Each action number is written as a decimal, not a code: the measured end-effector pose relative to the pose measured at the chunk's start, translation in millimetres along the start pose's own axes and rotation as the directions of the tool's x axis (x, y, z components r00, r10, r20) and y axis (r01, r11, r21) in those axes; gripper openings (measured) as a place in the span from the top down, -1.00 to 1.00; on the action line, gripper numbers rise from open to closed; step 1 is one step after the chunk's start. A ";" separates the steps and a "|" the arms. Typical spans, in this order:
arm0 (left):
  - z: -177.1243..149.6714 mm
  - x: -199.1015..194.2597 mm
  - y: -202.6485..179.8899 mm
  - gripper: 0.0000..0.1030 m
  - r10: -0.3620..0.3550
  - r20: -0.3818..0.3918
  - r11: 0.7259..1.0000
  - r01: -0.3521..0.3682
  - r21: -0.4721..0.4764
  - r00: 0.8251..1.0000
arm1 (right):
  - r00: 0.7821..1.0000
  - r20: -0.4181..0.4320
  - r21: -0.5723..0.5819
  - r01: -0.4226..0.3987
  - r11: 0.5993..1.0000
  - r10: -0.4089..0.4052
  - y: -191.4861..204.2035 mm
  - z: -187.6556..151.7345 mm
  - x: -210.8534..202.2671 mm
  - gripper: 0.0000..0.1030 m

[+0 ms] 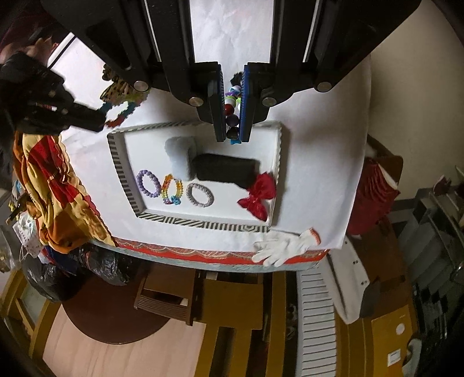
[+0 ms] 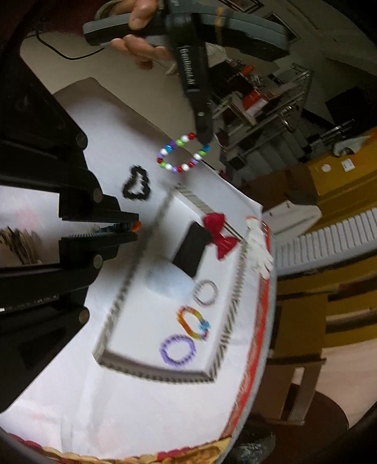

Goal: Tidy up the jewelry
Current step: 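Carry both bracelets into the tray and open the left tool while the right tool releases its bracelet, then withdraw both open tools toward the leopard-print bow and black scrunchie, then grasp the leopard-print bow with the right tool while the left tool grasps the black scrunchie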

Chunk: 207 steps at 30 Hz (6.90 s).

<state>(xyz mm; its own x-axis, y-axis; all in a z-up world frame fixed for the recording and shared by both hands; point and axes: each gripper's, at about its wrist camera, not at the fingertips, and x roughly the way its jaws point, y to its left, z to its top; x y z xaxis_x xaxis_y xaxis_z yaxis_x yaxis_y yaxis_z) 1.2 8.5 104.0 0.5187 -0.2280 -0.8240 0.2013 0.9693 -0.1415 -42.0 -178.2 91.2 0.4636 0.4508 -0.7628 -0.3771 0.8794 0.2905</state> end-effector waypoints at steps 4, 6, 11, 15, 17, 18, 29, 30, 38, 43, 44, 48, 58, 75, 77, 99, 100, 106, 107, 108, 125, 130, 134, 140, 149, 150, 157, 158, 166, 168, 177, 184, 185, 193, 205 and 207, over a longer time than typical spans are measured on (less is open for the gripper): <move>8.7 9.5 -8.9 0.89 0.002 0.000 1.000 -0.002 0.010 1.000 | 0.999 0.023 0.015 0.041 0.999 -0.041 -16.1 11.8 -10.0 0.89; 12.0 15.6 -13.0 0.89 0.002 -0.006 1.000 -0.001 0.012 1.000 | 0.998 0.028 0.025 0.055 0.998 -0.056 -24.6 17.7 -11.9 0.89; 19.6 33.8 -21.0 0.89 0.010 -0.018 1.000 -0.010 0.016 1.000 | 0.996 0.029 0.032 0.088 0.996 -0.089 -39.9 27.4 -8.7 0.89; 24.8 50.4 -23.5 0.89 0.008 -0.037 1.000 -0.008 0.003 0.999 | 0.995 0.020 0.042 0.098 0.994 -0.099 -48.7 31.5 -0.2 0.89; 27.4 58.5 -24.1 0.89 0.007 -0.046 1.000 -0.007 -0.007 0.999 | 0.996 0.011 0.052 0.092 0.994 -0.092 -52.6 32.9 6.0 0.89; 28.4 61.7 -24.7 0.89 0.005 -0.050 1.000 -0.005 -0.012 0.999 | 0.996 0.006 0.055 0.090 0.994 -0.090 -54.2 33.1 9.6 0.89; 32.3 118.4 -20.7 0.89 0.002 -0.122 0.996 -0.013 -0.086 0.993 | 0.997 -0.052 0.092 0.062 0.994 -0.057 -70.8 38.8 59.8 0.89; 30.5 123.3 -17.4 0.89 0.005 -0.133 0.995 -0.018 -0.096 0.991 | 0.996 -0.065 0.100 0.070 0.993 -0.064 -75.3 37.6 65.5 0.89; 11.4 149.2 14.0 0.89 0.059 -0.201 0.983 -0.092 -0.160 0.978 | 0.970 -0.167 0.189 0.207 0.960 -0.176 -135.7 23.8 100.5 0.89; 7.1 152.8 18.3 0.89 0.085 -0.209 0.979 -0.121 -0.164 0.974 | 0.959 -0.195 0.194 0.243 0.950 -0.205 -151.9 19.5 114.4 0.89; 7.0 153.1 18.0 0.89 0.087 -0.210 0.980 -0.122 -0.160 0.974 | 0.956 -0.199 0.181 0.250 0.951 -0.214 -150.9 18.8 116.9 0.89; 7.2 153.1 14.8 0.89 0.100 -0.207 0.982 -0.131 -0.137 0.973 | 0.946 -0.214 0.136 0.277 0.951 -0.245 -146.3 15.3 123.2 0.89; 1.9 149.7 20.0 0.89 0.115 -0.221 0.978 -0.149 -0.145 0.968 | 0.929 -0.247 0.130 0.314 0.940 -0.276 -148.7 12.6 114.5 0.65; -9.1 54.5 31.9 0.86 0.159 -0.064 0.968 -0.169 -0.187 0.985 | 0.978 -0.057 0.203 0.208 0.957 -0.200 -123.2 30.6 28.2 -0.09; -14.8 45.1 35.3 0.86 0.175 -0.053 0.965 -0.182 -0.189 0.983 | 0.979 -0.055 0.208 0.202 0.957 -0.195 -120.1 32.6 25.9 -0.09; -41.8 -3.7 36.7 0.86 0.204 0.005 0.967 -0.201 -0.156 0.979 | 0.979 0.011 0.139 0.199 0.970 -0.202 -53.4 19.7 -7.3 -0.15; -40.7 -4.9 33.9 0.86 0.207 0.011 0.968 -0.204 -0.149 0.978 | 0.979 0.018 0.140 0.200 0.970 -0.204 -51.8 17.6 -10.9 -0.16; -35.4 -9.3 17.1 0.86 0.191 0.044 0.977 -0.186 -0.100 0.981 | 0.968 0.039 0.142 0.240 0.960 -0.248 -44.7 1.4 -31.1 -0.21; -34.9 -9.4 13.5 0.86 0.187 0.047 0.979 -0.182 -0.089 0.981 | 0.968 0.043 0.146 0.239 0.960 -0.248 -43.6 -2.0 -35.0 -0.21; -34.9 -9.5 9.6 0.86 0.183 0.049 0.981 -0.179 -0.078 0.982 | 0.968 0.047 0.152 0.238 0.959 -0.247 -42.4 -5.5 -38.8 -0.21; -52.5 -14.0 -24.5 0.86 0.176 0.070 0.984 -0.176 -0.001 0.982 | 0.953 0.067 0.130 0.284 0.950 -0.294 -25.8 -41.7 -71.2 -0.27; -54.8 -15.7 -27.2 0.86 0.163 0.071 0.987 -0.162 -0.010 0.984 | 0.954 0.079 0.142 0.276 0.951 -0.289 -24.1 -46.1 -75.6 -0.29; -56.3 -18.6 -28.8 0.86 0.146 0.077 0.989 -0.144 -0.020 0.986 | 0.955 0.081 0.135 0.275 0.952 -0.287 -19.3 -49.1 -76.1 -0.30; -58.5 -15.9 -30.2 0.86 0.153 0.062 0.988 -0.152 -0.017 0.986 | 0.959 0.076 0.130 0.263 0.956 -0.274 -15.4 -52.5 -74.9 -0.30; -61.4 -15.3 -28.9 0.86 0.166 0.066 0.986 -0.166 -0.015 0.984 | 0.956 0.069 0.131 0.273 0.953 -0.283 -13.8 -56.4 -74.1 -0.30; -61.7 -15.0 -29.1 0.86 0.167 0.067 0.986 -0.166 -0.015 0.984 | 0.957 0.068 0.132 0.273 0.953 -0.283 -14.6 -56.6 -74.1 -0.30; -63.2 -11.9 -30.3 0.86 0.169 0.059 0.986 -0.168 -0.011 0.984 | 0.956 0.057 0.135 0.279 0.951 -0.289 -18.3 -60.8 -73.5 -0.31; -63.6 -11.6 -30.8 0.86 0.168 0.058 0.986 -0.168 -0.010 0.984 | 0.956 0.056 0.136 0.279 0.951 -0.289 -18.7 -61.7 -73.5 -0.31; -65.4 -7.9 -31.3 0.86 0.161 0.044 0.987 -0.161 -0.006 0.986 | 0.955 0.046 0.139 0.285 0.948 -0.294 -22.2 -65.9 -71.9 -0.31; -66.2 -5.6 -28.6 0.86 0.152 0.032 0.988 -0.152 -0.013 0.988 | 0.952 0.045 0.145 0.293 0.945 -0.302 -26.7 -67.9 -71.5 -0.31; -75.3 13.6 -9.8 0.86 0.143 -0.060 0.989 -0.145 -0.034 0.988 | 0.935 -0.047 0.223 0.352 0.909 -0.350 -72.4 -94.6 -53.1 -0.31; -85.3 27.2 -24.8 0.86 0.036 -0.127 0.999 -0.038 -0.012 0.991 | 0.957 -0.107 0.271 0.290 0.918 -0.271 -87.8 -111.7 -27.9 -0.31; -85.3 29.7 -29.5 0.85 0.023 -0.138 1.000 -0.023 -0.001 0.990 | 0.963 -0.121 0.259 0.265 0.929 -0.241 -86.0 -113.8 -23.2 -0.31; -83.3 42.7 -67.5 0.70 -0.050 -0.174 0.997 0.060 0.053 0.983 | 0.951 -0.218 0.161 0.254 0.954 -0.217 -76.3 -135.2 14.3 -0.31; -92.3 74.5 -134.4 0.57 -0.189 -0.274 0.966 0.228 0.119 0.943 | 0.945 -0.219 0.183 0.284 0.941 -0.242 -87.0 -153.8 21.7 0.71; -94.4 84.3 -143.8 0.54 -0.222 -0.297 0.958 0.265 0.111 0.929 | 0.949 -0.221 0.221 0.273 0.936 -0.224 -95.2 -156.6 18.4 0.71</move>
<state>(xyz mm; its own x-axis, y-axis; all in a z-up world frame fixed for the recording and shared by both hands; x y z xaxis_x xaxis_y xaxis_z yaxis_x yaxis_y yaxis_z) -62.4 -141.4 3.1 0.1899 -0.3998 -0.8967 0.4227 0.8576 -0.2929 -123.1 -277.6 -41.0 0.3478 0.1969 -0.9166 -0.0497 0.9802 0.1917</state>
